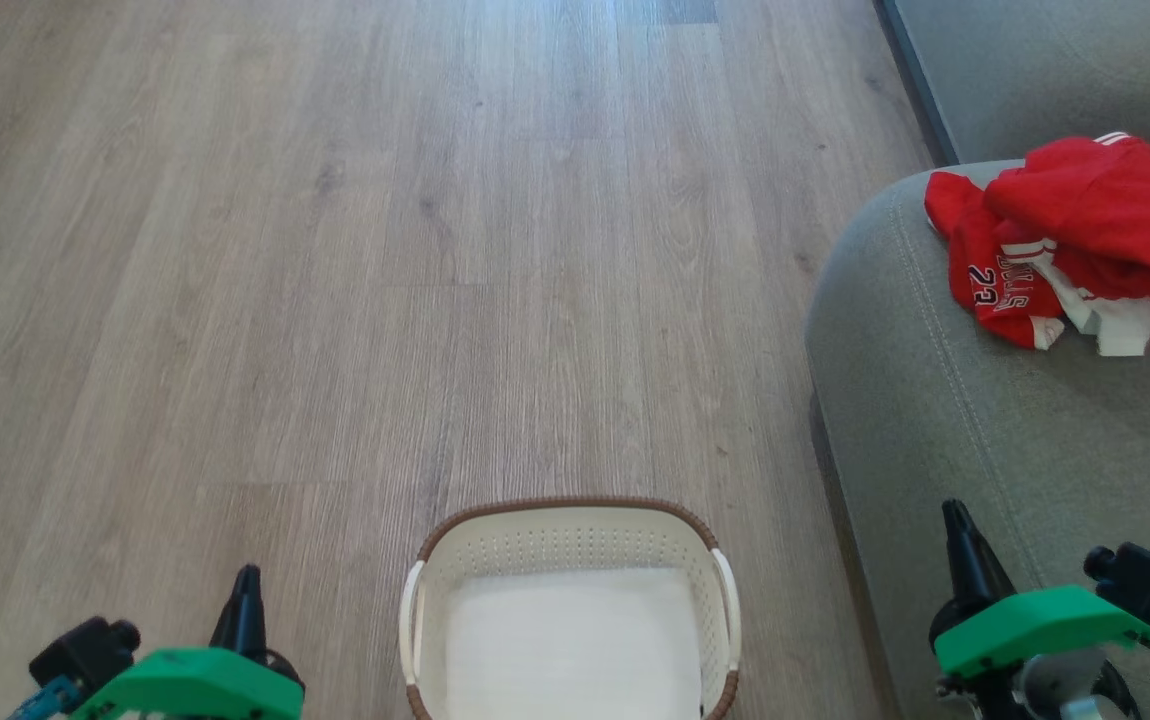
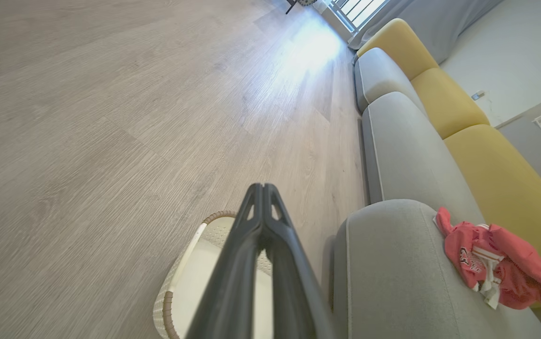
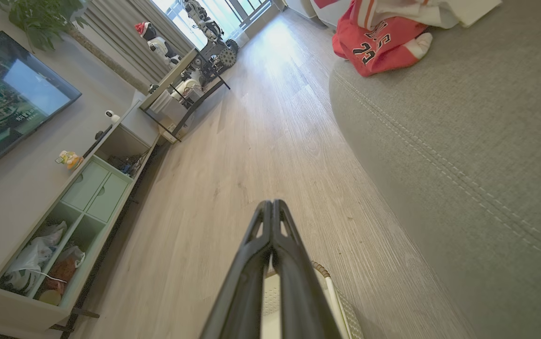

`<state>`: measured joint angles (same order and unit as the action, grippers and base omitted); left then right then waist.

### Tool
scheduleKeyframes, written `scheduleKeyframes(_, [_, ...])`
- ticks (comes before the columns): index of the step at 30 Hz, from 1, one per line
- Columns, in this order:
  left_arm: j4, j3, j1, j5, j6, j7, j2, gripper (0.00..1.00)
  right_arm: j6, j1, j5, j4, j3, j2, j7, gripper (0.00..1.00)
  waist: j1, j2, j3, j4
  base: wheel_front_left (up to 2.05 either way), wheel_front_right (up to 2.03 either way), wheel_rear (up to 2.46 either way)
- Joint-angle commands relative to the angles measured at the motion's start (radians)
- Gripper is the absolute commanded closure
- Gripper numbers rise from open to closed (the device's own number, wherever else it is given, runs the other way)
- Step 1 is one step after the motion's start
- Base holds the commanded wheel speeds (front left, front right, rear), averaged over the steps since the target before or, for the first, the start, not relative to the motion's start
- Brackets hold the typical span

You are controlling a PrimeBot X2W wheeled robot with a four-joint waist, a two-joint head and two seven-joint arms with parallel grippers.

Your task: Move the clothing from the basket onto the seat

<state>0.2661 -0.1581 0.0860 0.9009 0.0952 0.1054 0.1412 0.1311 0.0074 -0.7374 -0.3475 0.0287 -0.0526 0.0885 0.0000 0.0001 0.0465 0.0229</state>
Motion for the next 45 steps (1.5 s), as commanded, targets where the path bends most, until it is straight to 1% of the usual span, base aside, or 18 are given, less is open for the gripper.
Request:
scheduleKeyframes(1, [-0.027,0.031,-0.057,0.02,-0.011,-0.004,0.001,1.0,0.0,-0.064,-0.026,0.039,-0.001,0.0,-0.007,1.0,0.0,-0.0001,-0.001,0.0,0.0,0.0,0.0])
scheduleKeyframes(26, [-0.025,0.108,-0.102,0.246,-0.081,-0.073,-0.028,1.0,0.0,-0.081,-0.302,0.06,0.027,0.001,-0.071,1.0,0.0,-0.0001,-0.017,-0.008,0.0,0.0,0.0])
scheduleKeyframes(45, [-0.023,0.173,-0.139,0.433,-0.14,-0.131,-0.052,1.0,0.0,-0.095,-0.532,0.077,0.051,0.002,-0.124,1.0,0.0,-0.0001,-0.03,-0.014,0.0,0.0,0.0])
